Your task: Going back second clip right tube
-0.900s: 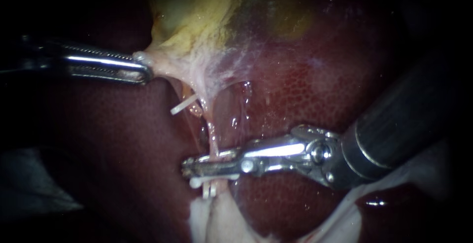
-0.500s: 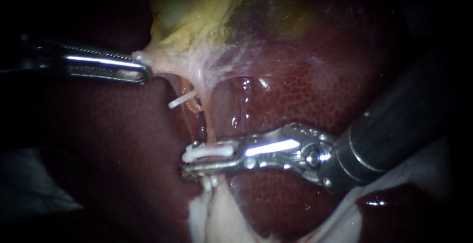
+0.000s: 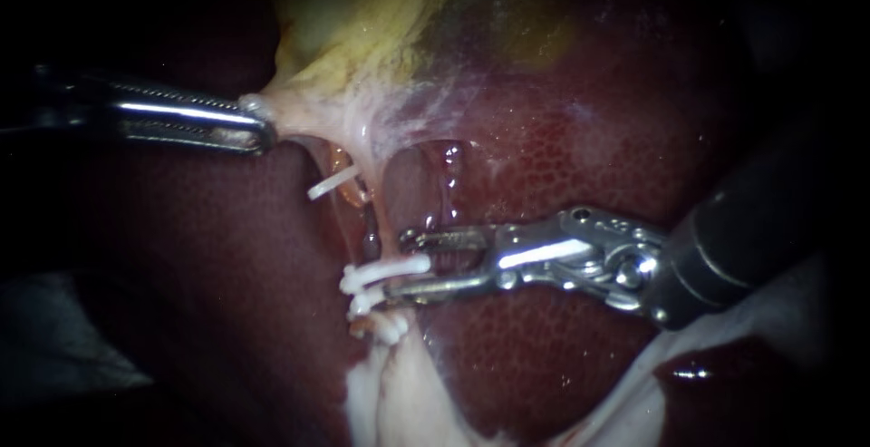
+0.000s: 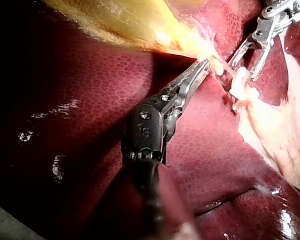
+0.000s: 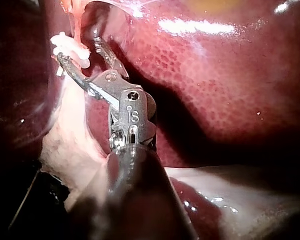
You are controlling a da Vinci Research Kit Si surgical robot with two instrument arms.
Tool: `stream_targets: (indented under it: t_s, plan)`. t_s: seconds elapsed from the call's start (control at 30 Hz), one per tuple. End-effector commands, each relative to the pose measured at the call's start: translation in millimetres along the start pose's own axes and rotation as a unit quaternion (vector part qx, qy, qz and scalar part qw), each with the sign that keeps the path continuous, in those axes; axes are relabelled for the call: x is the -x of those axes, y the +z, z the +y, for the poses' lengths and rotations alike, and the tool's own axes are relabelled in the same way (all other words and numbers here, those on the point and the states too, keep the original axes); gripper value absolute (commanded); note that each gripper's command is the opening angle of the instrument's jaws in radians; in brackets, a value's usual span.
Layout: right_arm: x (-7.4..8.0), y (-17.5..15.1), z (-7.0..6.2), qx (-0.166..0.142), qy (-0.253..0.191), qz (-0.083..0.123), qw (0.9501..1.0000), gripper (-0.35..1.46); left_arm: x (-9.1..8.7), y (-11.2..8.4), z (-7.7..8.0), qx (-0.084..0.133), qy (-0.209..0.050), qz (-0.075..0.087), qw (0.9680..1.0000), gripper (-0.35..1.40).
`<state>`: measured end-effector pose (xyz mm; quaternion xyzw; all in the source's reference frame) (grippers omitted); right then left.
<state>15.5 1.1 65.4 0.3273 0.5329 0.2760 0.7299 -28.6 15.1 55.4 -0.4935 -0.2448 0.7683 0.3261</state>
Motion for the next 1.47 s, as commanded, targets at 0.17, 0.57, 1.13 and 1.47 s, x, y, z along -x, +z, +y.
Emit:
stream_targets:
  t_s: [0.17,0.57,1.13,1.47]
  plan:
    - [-0.7,-3.7,-1.5,0.012,-0.128,-0.019,0.9915,0.50,0.1,-0.2,-0.1,0.001,0.000,0.000,1.0000,-0.35]
    - [-4.6,-12.6,-5.3,0.045,-0.250,-0.097,0.9624,0.50,0.5,-0.1,-0.9,0.001,0.001,0.000,1.0000,-0.35]
    - [-4.7,-14.0,-5.0,0.036,-0.274,-0.099,0.9560,0.50,5.4,6.4,-5.3,-0.002,0.007,-0.012,0.9999,-0.35]
    - [-4.8,-14.1,-5.1,0.032,-0.274,-0.099,0.9562,0.50,5.5,6.9,-5.2,0.000,0.004,-0.014,0.9999,-0.35]
